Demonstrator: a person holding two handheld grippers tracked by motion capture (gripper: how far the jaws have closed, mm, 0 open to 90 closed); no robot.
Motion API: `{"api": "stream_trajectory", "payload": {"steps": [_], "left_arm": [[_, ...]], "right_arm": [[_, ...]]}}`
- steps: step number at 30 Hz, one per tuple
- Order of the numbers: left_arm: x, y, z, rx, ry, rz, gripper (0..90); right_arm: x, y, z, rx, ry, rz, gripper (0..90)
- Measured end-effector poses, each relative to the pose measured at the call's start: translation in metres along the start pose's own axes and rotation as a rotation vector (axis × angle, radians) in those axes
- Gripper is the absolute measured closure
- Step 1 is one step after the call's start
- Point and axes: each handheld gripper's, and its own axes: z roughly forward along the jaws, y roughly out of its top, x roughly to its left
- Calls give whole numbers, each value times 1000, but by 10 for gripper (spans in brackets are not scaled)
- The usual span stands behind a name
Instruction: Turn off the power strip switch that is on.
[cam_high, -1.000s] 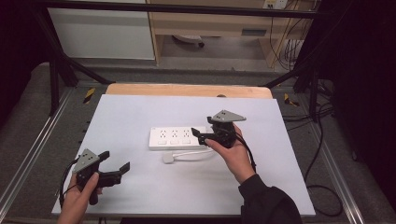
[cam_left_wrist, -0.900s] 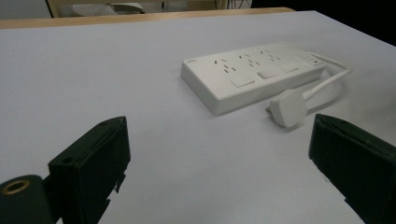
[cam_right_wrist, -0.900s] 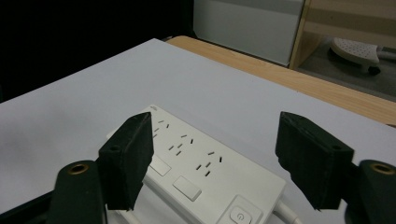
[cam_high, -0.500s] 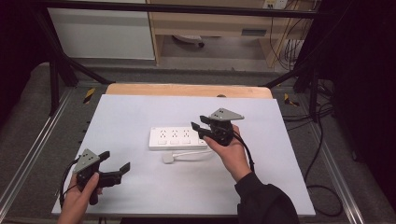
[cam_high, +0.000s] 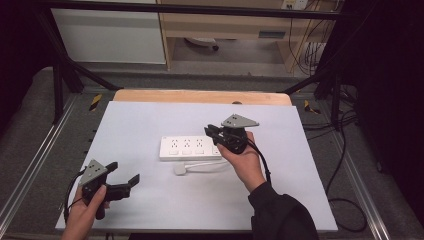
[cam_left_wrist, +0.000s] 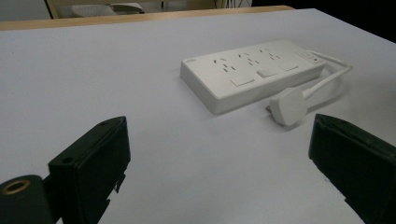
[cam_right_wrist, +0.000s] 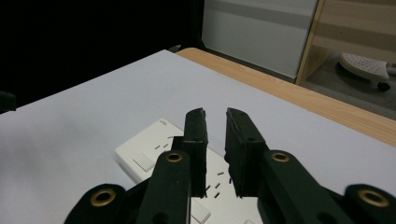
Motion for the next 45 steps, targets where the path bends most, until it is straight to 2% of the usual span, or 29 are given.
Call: {"api": "stream_trajectory", "payload": {"steps": [8,13,26,45], "left_arm": [[0,0,0,1,-2,3,53],[0,0,0,2,-1,6,53],[-1,0,0,4,-4,8,53],[0,0,0,7,-4,12,54]], "right_arm": [[2,1,6,-6,12,-8,863],[1,0,13,-8,22,4,900],[4,-6,31,11,22,8,900],[13,-14,56,77,52,-3,900]]}}
